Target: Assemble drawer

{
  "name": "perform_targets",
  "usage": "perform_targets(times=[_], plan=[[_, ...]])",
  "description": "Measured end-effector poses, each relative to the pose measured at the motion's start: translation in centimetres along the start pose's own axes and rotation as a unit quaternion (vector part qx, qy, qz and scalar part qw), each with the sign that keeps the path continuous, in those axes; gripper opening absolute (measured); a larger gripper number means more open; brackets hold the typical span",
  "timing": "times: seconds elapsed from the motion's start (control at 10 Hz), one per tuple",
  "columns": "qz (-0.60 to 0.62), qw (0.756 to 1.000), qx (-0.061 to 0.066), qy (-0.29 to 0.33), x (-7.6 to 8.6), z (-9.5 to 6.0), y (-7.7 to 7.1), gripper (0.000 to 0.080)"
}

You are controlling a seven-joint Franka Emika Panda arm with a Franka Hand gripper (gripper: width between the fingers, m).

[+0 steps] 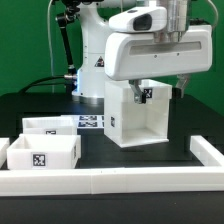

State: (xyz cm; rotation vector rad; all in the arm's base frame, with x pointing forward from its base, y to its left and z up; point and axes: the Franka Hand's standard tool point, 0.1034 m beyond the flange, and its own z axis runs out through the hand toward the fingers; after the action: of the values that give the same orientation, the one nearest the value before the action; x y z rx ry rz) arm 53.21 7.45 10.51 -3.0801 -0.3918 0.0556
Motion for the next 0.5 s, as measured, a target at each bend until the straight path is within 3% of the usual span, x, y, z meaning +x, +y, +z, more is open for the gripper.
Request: perform_targets(times=[0.1,0.5], plan=[[0.028,1.0,-0.002,0.003,-0.1,-0.6,-0.4,0.065],[0.003,1.0,-0.011,0.013,-3.5,-3.8,-2.5,0.065]])
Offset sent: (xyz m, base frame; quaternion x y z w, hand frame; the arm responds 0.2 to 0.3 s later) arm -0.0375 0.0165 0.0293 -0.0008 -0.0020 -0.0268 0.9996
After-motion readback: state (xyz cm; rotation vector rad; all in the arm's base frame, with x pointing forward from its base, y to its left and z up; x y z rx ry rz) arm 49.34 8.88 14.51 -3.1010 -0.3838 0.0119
